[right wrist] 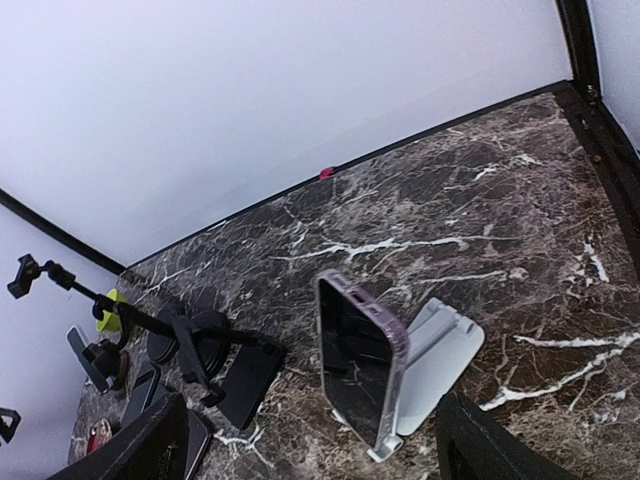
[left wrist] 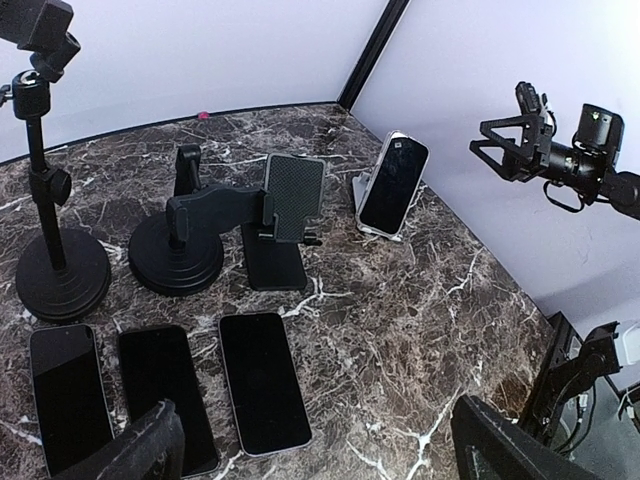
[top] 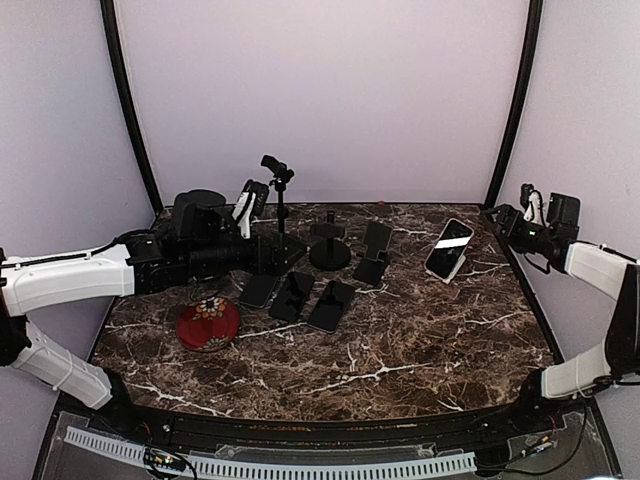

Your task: Remove the phone from the phone stand

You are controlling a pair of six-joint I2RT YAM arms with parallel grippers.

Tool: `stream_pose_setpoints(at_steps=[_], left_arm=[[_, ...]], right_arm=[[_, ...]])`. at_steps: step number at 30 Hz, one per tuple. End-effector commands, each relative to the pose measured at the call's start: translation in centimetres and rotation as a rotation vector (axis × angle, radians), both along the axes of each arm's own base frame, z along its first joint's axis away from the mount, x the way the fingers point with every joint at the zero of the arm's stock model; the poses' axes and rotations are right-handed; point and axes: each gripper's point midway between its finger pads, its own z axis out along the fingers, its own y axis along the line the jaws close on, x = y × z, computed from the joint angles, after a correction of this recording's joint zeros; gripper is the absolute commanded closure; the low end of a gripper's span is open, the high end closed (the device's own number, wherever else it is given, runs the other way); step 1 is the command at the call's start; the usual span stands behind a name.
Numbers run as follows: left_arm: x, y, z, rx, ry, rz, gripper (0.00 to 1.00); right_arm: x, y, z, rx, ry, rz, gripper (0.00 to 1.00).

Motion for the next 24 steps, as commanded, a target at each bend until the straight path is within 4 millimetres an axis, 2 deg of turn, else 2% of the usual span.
stream_pose_setpoints(at_steps=[1, 4, 5, 6, 11, 14, 16, 17, 24], left_arm=[[0.0, -0.9, 2.3, -0.053, -0.031, -0.015, 0.05], [0.1, -1.0, 2.4, -0.056, -0.032, -0.016, 0.05], [0.1, -1.0, 2.3, -0.056, -0.032, -0.017, 0.05], [0.1, -1.1, 2.3, -0.058, -0.031, -0.018, 0.05], [0.1, -1.4, 2.4, -0.061, -0.031, -0.021, 0.05], [0.1, -1.3, 2.5, -0.060, -0.035, -0.015, 0.05], [0.1, -1.3, 2.5, -0.062, -0.038, -0.013, 0.05], [0.0, -1.3, 2.3, -0.062, -0.035, -0.015, 0.04], [0.2, -1.9, 2.2, -0.060, -0.030, -0.027, 0.05]], right_arm=[[1.5, -1.3, -0.4, 0.004, -0.056, -0.040, 0.14], [2.4, -1.4, -1.0, 0.018, -0.054, -0.031, 0.14], [2.2, 0.2, -1.1, 0.070, -0.051, 0.065, 0.24], [2.5, 0.3, -1.1, 0.078, -0.060, 0.084, 0.27], [3.7, 1.3, -2.3, 0.125, -0.057, 0.175, 0.36], [4.2, 1.4, -2.8, 0.129, -0.059, 0.198, 0.35], [4.4, 1.6, -2.1, 0.123, -0.085, 0.210, 0.35], [4.7, 1.5, -2.8, 0.133, -0.074, 0.213, 0.37], [6.5, 1.0, -4.0, 0.121, -0.056, 0.204, 0.38]])
